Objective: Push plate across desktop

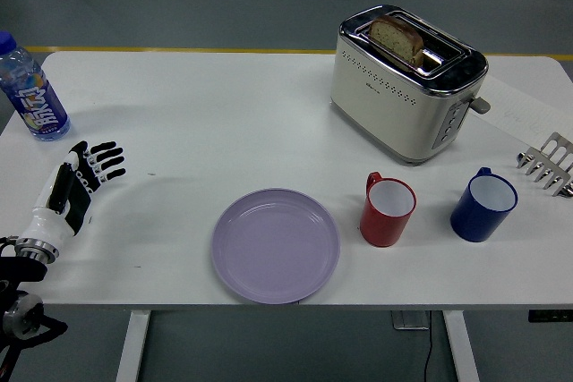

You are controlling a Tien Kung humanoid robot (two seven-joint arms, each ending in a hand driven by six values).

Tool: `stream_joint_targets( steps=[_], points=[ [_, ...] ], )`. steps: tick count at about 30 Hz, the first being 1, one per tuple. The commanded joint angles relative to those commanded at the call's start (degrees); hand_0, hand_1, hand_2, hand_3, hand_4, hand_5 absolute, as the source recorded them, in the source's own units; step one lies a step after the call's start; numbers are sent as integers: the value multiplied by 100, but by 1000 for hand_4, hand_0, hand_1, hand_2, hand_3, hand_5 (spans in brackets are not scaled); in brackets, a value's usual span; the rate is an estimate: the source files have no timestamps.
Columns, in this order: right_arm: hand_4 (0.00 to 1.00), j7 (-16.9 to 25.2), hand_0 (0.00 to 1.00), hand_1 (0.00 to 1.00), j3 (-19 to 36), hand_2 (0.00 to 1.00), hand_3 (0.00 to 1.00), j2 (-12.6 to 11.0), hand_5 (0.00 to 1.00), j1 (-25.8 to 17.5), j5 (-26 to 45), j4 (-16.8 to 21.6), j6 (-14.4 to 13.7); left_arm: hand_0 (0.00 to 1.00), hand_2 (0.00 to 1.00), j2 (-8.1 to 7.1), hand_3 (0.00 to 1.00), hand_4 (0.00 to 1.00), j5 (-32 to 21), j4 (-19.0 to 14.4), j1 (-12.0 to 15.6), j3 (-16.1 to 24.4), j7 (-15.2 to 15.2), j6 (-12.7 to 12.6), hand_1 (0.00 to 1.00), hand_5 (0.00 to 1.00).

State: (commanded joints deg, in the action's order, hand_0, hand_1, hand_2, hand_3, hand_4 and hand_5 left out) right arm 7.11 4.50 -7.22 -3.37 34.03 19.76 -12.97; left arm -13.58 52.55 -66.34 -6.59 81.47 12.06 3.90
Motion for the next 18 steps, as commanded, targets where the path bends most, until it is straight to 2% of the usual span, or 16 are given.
stream_joint_targets(
  steps=[1,2,9,18],
  points=[
    [432,-1,584,576,-13,705,631,4,429,-1,13,-3,1,628,680,-4,596,435,-10,38,-10,36,6,13,703,998],
    [431,-5,584,575,-46,706,630,12,430,-1,39,-12,3,623,671,-2,573,386,-26,112,-29,103,23,20,696,998],
    [431,-15,584,575,-121,706,630,29,430,-6,93,-27,7,620,667,29,574,401,-88,408,-79,328,71,45,692,998],
    [430,-17,584,575,-86,706,630,31,429,19,59,-31,9,620,666,43,577,414,-110,578,-70,526,59,68,691,998]
  ],
)
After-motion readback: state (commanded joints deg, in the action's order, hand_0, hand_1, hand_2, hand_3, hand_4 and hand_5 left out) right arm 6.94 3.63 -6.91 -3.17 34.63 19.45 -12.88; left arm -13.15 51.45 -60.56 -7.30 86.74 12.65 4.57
